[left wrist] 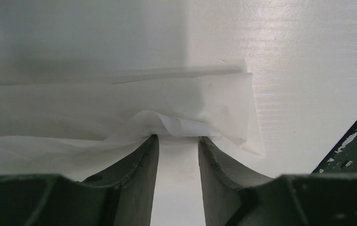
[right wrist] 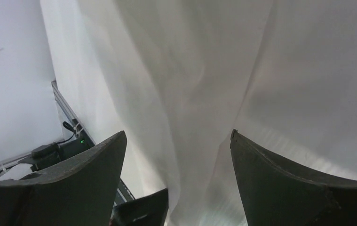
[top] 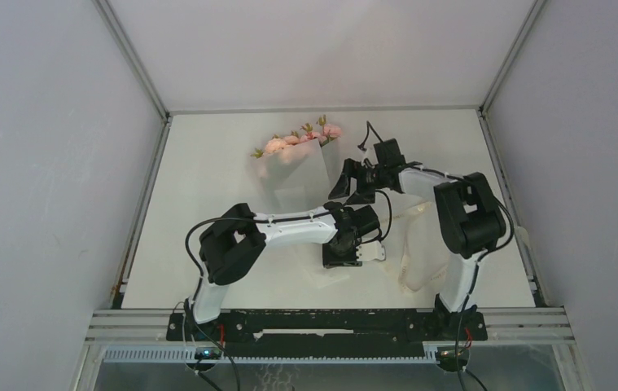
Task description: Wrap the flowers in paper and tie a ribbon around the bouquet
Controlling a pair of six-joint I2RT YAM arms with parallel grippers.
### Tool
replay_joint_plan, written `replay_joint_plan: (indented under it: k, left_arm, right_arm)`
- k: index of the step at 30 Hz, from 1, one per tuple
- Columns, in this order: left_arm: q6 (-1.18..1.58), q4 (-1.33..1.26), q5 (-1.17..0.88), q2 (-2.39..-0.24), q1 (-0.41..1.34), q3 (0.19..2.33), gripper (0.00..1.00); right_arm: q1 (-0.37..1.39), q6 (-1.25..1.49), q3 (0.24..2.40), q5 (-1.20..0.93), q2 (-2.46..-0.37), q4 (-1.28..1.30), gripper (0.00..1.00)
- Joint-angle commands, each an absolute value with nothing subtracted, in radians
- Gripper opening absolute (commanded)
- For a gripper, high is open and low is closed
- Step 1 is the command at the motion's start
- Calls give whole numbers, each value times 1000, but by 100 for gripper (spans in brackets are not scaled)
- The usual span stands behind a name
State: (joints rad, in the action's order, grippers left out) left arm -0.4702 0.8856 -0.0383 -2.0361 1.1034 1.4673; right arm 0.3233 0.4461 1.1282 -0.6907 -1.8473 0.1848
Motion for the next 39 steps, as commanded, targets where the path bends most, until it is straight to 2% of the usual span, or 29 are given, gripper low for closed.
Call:
replay_joint_plan:
  k: [1, 5, 7, 8, 9, 12, 13, 16, 19, 22, 24, 26, 29, 33, 39]
  left_arm:
    - [-474, 854, -62, -2124, 1080, 1431, 44]
    - [-474, 853, -62, -2124, 1080, 1432, 44]
    - [-474, 854, -63, -2123, 1080, 1432, 44]
    - [-474, 854, -62, -2124, 1079, 1432, 44]
    - [-474, 853, -62, -2124, 1079, 1431, 44]
    - [-474, 853, -63, -2125, 1078, 1433, 44]
    - [-475, 854, -64, -2121, 1078, 1431, 44]
    - [-484, 860, -52, -2098, 1074, 1433, 45]
    - [-472, 859, -38, -2017, 1059, 1463, 51]
    - [-411, 829, -156, -1885, 1033, 1521, 58]
    - [-344, 753, -254, -1826, 1013, 1536, 66]
    - [-263, 633, -308, -1801, 1002, 1524, 69]
    - [-99, 475, -314, -1852, 985, 1523, 70]
    - [108, 450, -377, -2028, 941, 1641, 67]
    - [157, 402, -321, -2148, 932, 1691, 65]
  right_arm:
    - [349, 478, 1174, -713, -1939, 96, 89]
    - [379, 488, 1173, -753, -2012, 48, 88]
    - [386, 493, 1173, -755, -2034, 39, 82]
    - [385, 499, 1173, -760, -2043, 33, 75]
    - [385, 508, 1173, -774, -2051, 20, 61]
    - [383, 545, 1174, -840, -2078, -45, 12]
    - [383, 553, 1174, -856, -2086, -62, 2]
    - [381, 561, 1174, -860, -2087, -90, 0]
    - [366, 571, 1174, -848, -2083, -113, 0]
    - [339, 591, 1173, -845, -2087, -153, 0]
    - [323, 597, 1187, -854, -2097, -154, 0]
    - [313, 582, 1207, -859, -2107, -136, 0]
    - [305, 545, 1249, -866, -2125, -93, 0]
    - [288, 490, 1304, -855, -2141, -23, 0]
    - [259, 451, 1362, -836, -2179, 39, 0]
